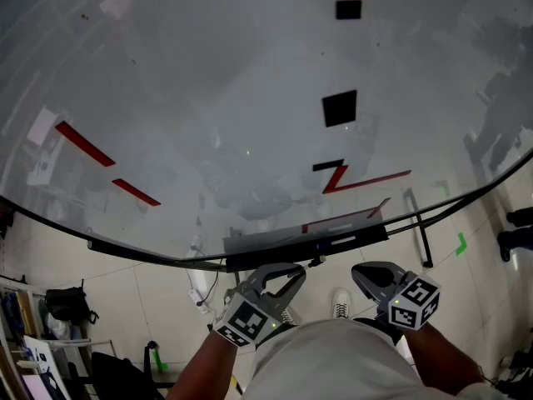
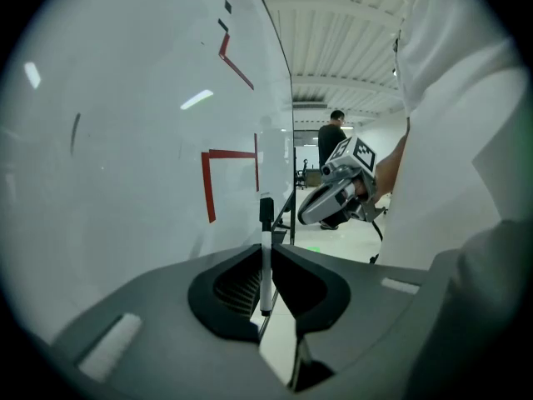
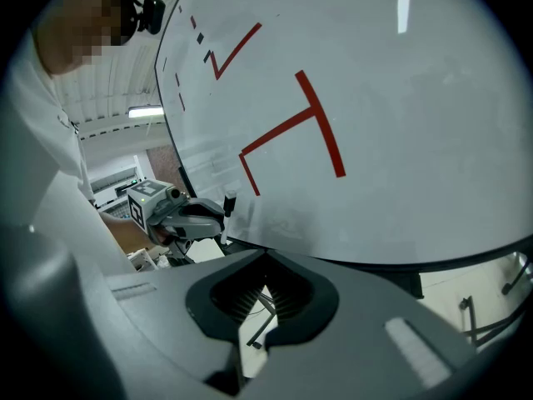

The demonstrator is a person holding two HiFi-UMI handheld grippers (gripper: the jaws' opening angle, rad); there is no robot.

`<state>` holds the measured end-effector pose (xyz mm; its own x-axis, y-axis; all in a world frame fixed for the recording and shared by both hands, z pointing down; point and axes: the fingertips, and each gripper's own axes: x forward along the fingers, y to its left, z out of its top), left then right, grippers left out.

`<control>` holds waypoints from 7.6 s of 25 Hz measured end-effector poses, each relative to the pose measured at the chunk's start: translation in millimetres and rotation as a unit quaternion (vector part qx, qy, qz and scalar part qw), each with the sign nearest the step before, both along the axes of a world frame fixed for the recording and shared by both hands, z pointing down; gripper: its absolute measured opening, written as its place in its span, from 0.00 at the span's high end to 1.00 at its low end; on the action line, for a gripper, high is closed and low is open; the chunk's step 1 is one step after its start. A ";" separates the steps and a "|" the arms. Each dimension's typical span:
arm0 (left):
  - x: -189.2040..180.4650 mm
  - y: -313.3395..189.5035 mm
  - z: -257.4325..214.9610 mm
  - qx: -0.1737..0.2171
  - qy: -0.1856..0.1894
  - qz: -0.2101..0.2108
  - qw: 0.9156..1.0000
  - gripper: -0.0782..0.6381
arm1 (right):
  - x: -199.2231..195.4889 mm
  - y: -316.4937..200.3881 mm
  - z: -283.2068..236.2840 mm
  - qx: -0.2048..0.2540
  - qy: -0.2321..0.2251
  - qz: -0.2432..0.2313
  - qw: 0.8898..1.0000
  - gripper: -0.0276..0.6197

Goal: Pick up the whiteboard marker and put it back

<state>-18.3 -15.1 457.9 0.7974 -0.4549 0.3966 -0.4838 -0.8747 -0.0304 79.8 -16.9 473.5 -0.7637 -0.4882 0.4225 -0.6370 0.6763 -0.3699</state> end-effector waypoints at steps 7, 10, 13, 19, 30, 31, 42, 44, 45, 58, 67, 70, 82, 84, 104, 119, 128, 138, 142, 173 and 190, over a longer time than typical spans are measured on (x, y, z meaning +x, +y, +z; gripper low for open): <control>-4.0 -7.4 5.5 0.037 -0.067 0.004 0.997 0.81 | -2.1 0.6 0.2 0.000 -0.002 -0.001 1.000 0.95; -6.0 -9.5 7.1 0.049 -0.086 0.006 0.995 0.81 | -0.8 0.9 1.0 -0.001 -0.001 0.000 1.000 0.95; -5.7 -9.0 11.2 0.059 -0.108 0.013 0.992 0.81 | 0.2 0.2 1.1 -0.001 0.000 0.001 1.000 0.95; -7.5 -13.1 33.0 0.083 -0.200 0.020 0.976 0.81 | 0.5 0.5 1.9 -0.002 0.000 0.001 1.000 0.95; -17.4 -23.4 60.3 0.091 -0.310 0.026 0.946 0.81 | 1.6 -0.4 3.8 -0.003 0.001 0.003 1.000 0.95; -18.1 -24.1 62.5 0.090 -0.320 0.027 0.943 0.81 | 1.2 -0.1 3.9 -0.004 0.001 0.002 1.000 0.95; -29.8 -30.4 96.4 0.062 -0.420 0.054 0.904 0.81 | 3.7 1.9 5.2 -0.003 0.004 0.002 1.000 0.95; -32.1 -31.2 104.7 0.054 -0.438 0.056 0.896 0.81 | 3.2 1.5 3.6 0.000 0.004 0.001 1.000 0.95; -32.3 -31.5 106.7 0.051 -0.442 0.055 0.894 0.81 | 3.3 1.7 3.6 0.000 0.004 0.001 1.000 0.95; -34.1 -30.5 122.4 0.027 -0.480 0.061 0.875 0.81 | 10.0 7.0 7.5 -0.005 0.002 0.006 1.000 0.95; -34.4 -42.5 128.7 0.047 -0.475 0.041 0.878 0.81 | 15.0 6.0 9.1 -0.006 0.001 0.010 1.000 0.95; -34.0 -42.1 130.4 0.045 -0.473 0.041 0.879 0.81 | 16.4 6.2 9.7 -0.007 0.001 0.013 1.000 0.95; -28.0 -42.7 123.0 0.056 -0.437 0.032 0.897 0.79 | 15.1 3.2 11.3 -0.009 0.000 0.012 1.000 0.95; -29.1 -44.3 119.1 0.063 -0.434 0.025 0.898 0.79 | 13.7 3.4 12.4 -0.010 0.000 0.010 1.000 0.95; -14.3 -30.2 68.5 0.031 -0.265 -0.040 0.963 0.87 | -0.3 -0.9 9.4 -0.006 -0.005 -0.003 1.000 0.95; 7.1 -7.3 35.6 -0.089 -0.009 -0.069 0.994 0.87 | -6.0 0.0 9.5 -0.011 -0.004 -0.016 1.000 0.95; 3.6 -10.9 13.3 -0.130 0.068 -0.079 0.986 0.87 | -5.8 -5.4 2.7 -0.023 -0.033 -0.002 0.999 0.95; 7.5 3.7 -14.3 -0.191 0.193 -0.054 0.961 0.87 | -12.5 -4.9 -4.7 -0.024 -0.051 -0.009 0.998 0.95; 10.3 7.4 -26.1 -0.185 0.225 -0.041 0.956 0.87 | -15.4 -5.4 -9.2 -0.018 -0.056 -0.016 0.998 0.95; -2.4 38.4 -17.2 -0.192 0.205 0.031 0.959 0.87 | -37.9 24.2 -34.6 0.022 -0.057 0.072 0.996 0.95; 51.7 94.0 -34.9 -0.149 0.225 -0.110 0.957 0.87 | 28.3 77.1 -54.5 0.040 -0.090 -0.043 0.994 0.95</control>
